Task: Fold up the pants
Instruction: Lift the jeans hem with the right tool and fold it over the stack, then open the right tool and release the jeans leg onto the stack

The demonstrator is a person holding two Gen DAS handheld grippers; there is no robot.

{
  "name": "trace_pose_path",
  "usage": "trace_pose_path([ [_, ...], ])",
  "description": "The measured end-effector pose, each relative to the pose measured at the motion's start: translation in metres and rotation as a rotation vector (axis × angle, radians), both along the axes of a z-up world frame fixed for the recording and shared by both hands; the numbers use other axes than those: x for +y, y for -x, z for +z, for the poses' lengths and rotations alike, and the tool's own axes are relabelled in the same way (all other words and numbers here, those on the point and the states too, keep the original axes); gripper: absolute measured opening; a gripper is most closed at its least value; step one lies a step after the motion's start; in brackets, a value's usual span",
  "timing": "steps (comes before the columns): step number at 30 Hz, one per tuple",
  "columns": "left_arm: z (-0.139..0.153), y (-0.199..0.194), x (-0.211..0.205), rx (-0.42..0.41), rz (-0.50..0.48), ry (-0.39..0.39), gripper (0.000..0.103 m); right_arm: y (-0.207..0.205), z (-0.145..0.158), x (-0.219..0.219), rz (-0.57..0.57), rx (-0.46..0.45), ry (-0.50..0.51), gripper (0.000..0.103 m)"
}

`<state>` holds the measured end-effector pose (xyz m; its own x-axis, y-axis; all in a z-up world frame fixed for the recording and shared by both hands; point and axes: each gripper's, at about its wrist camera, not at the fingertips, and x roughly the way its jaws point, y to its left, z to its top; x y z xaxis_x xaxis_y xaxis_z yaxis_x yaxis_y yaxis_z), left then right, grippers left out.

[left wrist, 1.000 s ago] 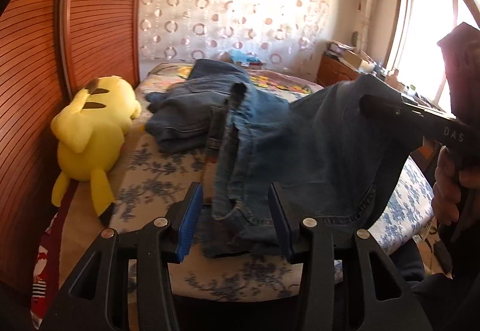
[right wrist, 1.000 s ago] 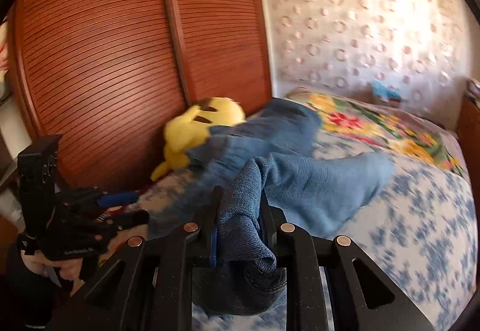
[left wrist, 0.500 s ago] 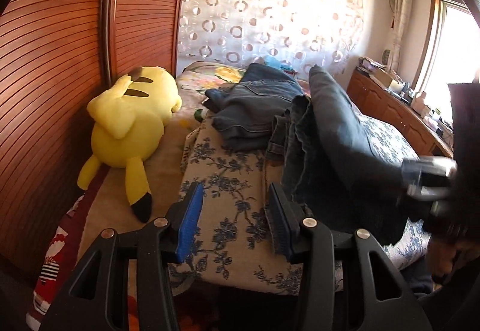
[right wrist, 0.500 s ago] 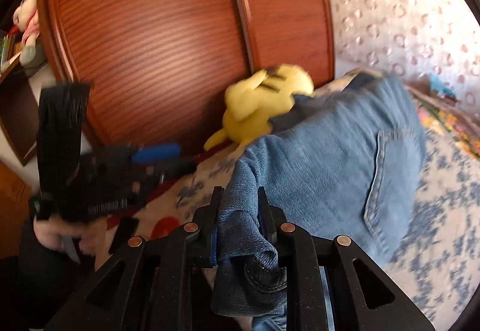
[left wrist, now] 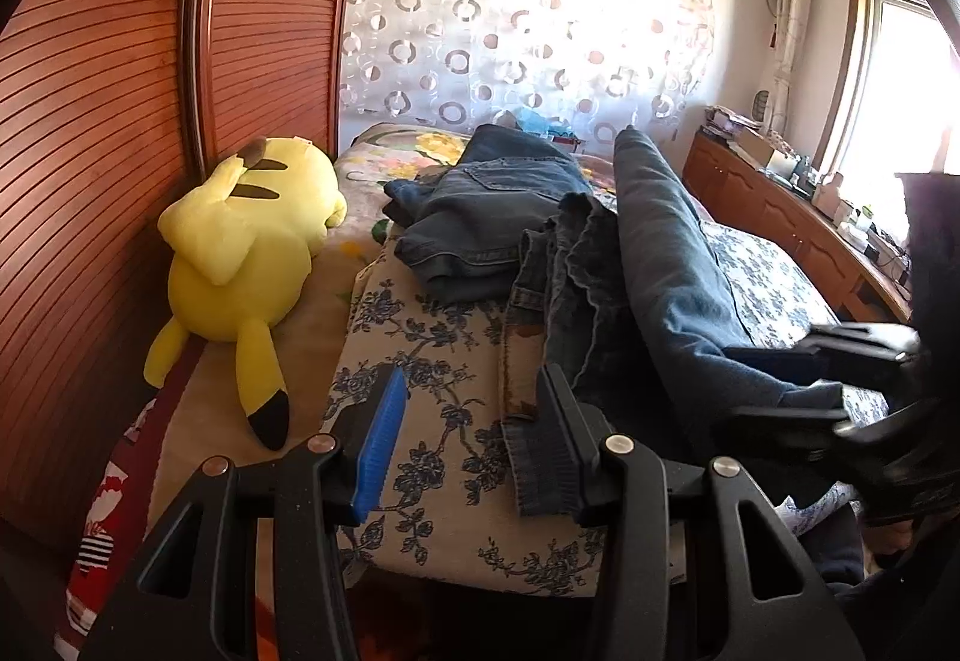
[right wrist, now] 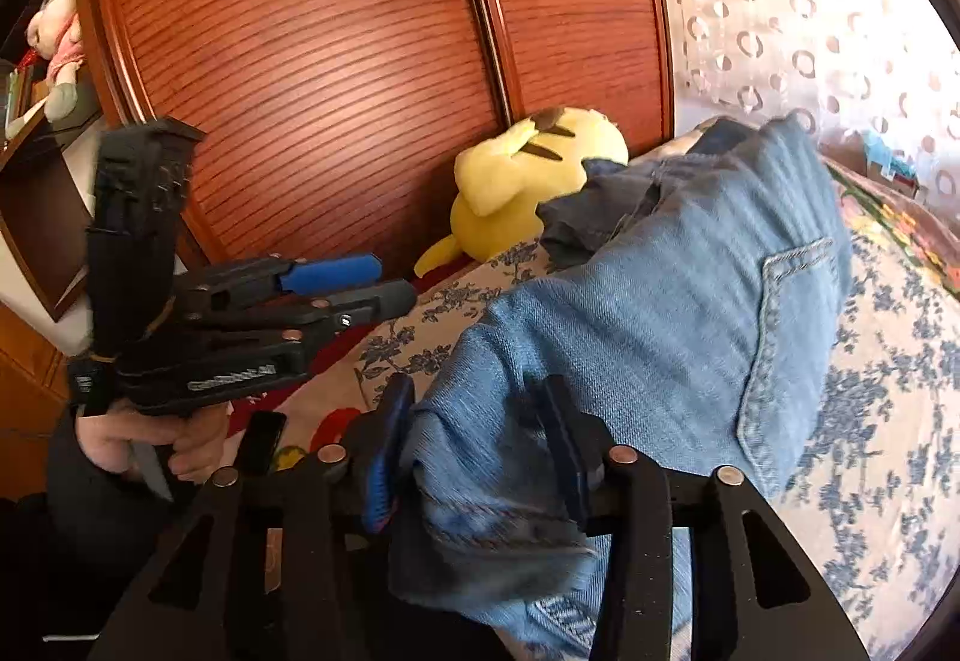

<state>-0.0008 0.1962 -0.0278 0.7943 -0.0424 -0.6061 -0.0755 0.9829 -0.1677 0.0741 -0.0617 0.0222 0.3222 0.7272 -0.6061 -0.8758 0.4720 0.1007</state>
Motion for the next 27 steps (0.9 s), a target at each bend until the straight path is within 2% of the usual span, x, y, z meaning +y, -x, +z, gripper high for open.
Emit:
trace_pose_path([
  [4,0.003,-0.001,-0.003,-0.006,-0.008,-0.005,0.046,0.007,0.022,-0.031,-0.021,-0.039,-0.073,0.050],
  [7,0.006,-0.001,-0.006,-0.012,-0.016,-0.006,0.046,0.008,0.035,-0.059,-0.082,-0.095,-0.107,0.050],
  [13,0.017,-0.008,-0.025,-0.036,-0.066,-0.011,0.046,-0.016,0.028,-0.081,-0.224,-0.170,-0.047,0.050],
  [18,0.018,-0.022,-0.048,-0.025,-0.133,-0.024,0.047,-0.044,0.013,-0.072,-0.280,-0.134,-0.015,0.050],
  [27,0.000,-0.041,-0.071,0.047,-0.193,-0.033,0.047,-0.066,0.000,-0.063,-0.287,-0.069,0.004,0.050],
])
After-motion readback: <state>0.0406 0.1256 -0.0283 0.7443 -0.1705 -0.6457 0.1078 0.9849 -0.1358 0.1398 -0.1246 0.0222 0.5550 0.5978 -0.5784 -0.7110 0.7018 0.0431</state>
